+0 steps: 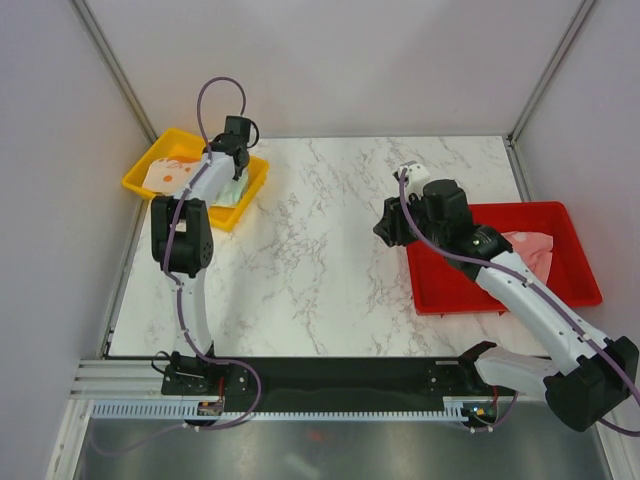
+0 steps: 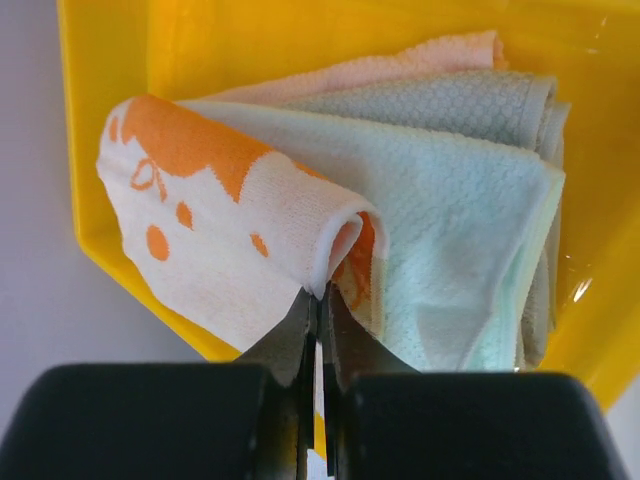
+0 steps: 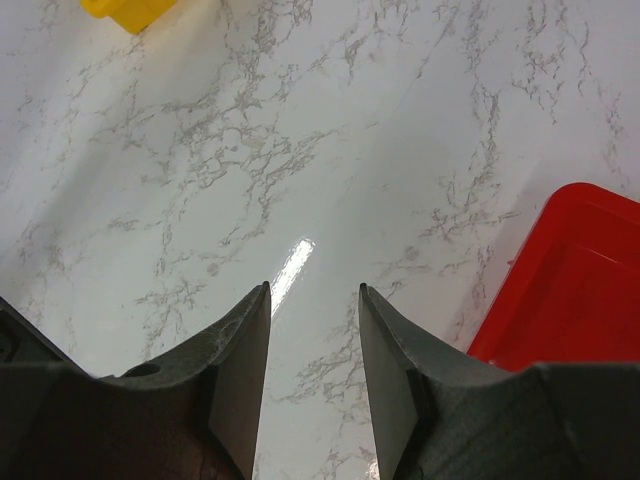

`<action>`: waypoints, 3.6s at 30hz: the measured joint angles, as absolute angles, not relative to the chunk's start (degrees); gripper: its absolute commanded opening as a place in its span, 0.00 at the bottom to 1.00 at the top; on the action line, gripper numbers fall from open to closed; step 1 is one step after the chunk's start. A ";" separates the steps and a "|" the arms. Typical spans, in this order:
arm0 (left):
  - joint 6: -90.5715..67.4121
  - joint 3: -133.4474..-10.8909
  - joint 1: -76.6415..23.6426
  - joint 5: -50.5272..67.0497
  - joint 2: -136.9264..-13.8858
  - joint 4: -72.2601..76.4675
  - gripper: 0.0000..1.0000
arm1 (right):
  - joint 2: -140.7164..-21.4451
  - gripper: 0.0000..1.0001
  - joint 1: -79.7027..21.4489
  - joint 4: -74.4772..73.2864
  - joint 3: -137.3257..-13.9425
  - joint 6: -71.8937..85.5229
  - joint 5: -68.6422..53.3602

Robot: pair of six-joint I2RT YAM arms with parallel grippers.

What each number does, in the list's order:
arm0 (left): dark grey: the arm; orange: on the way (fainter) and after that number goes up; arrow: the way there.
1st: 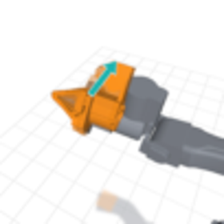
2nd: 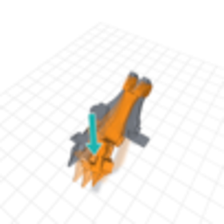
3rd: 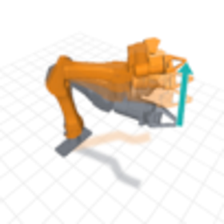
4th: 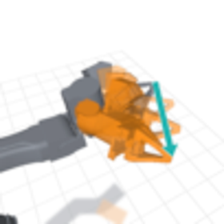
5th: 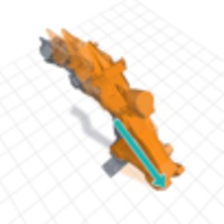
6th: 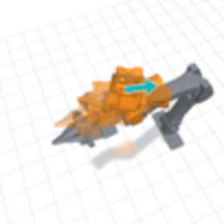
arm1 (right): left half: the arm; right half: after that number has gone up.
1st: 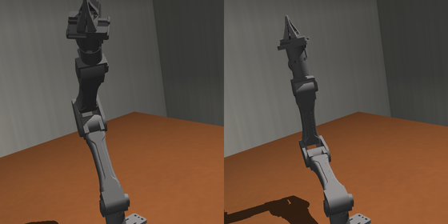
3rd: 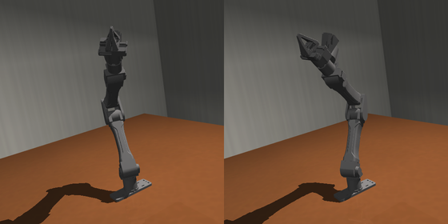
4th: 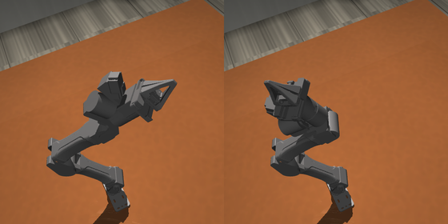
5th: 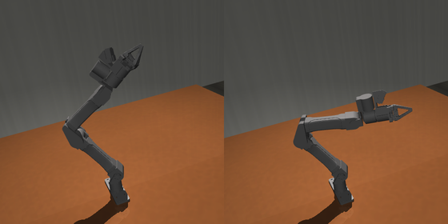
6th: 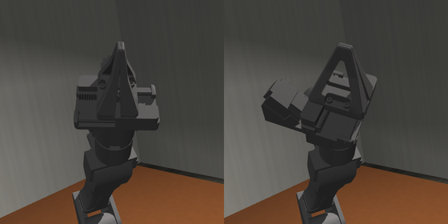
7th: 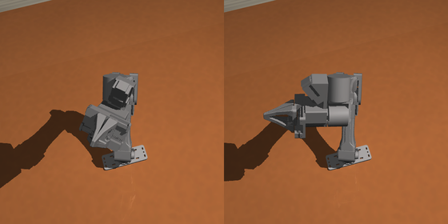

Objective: Fold and stack the towels
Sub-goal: Neatly place the folded towel into the bin, then grab crumpled towel, then move the towel to the center of the board

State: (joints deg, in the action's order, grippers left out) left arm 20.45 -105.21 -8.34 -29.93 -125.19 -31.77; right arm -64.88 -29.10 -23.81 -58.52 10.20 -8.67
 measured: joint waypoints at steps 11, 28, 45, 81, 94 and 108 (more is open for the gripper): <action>20.36 -105.89 -10.11 -29.45 -122.69 -34.65 0.34 | -63.07 0.48 -29.10 -23.79 -58.52 10.22 -8.67; 10.00 -105.34 -12.62 -12.49 -116.22 -42.33 0.68 | -67.07 0.54 -25.32 -29.76 -66.72 18.76 3.11; -17.08 -74.56 -14.33 28.12 -81.95 -24.62 1.00 | -88.90 0.62 24.38 -33.04 -63.70 28.53 18.74; -24.32 -64.27 -0.19 21.30 -76.18 -29.95 0.91 | -87.39 0.34 -37.76 -6.44 -43.03 30.00 -9.87; -24.32 -45.56 -20.03 19.55 -68.05 -27.53 0.74 | -77.80 0.53 -38.46 -18.68 -58.87 28.42 -6.39; -27.33 -36.36 -31.77 24.32 -77.28 -12.51 0.66 | -81.87 0.55 -38.63 -23.68 -57.78 29.41 -1.41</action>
State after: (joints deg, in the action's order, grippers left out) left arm -27.33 -36.36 -31.77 24.32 -77.28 -12.51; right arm -81.87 -38.63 -23.68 -57.78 29.41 -1.41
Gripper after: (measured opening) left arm 0.681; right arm 0.546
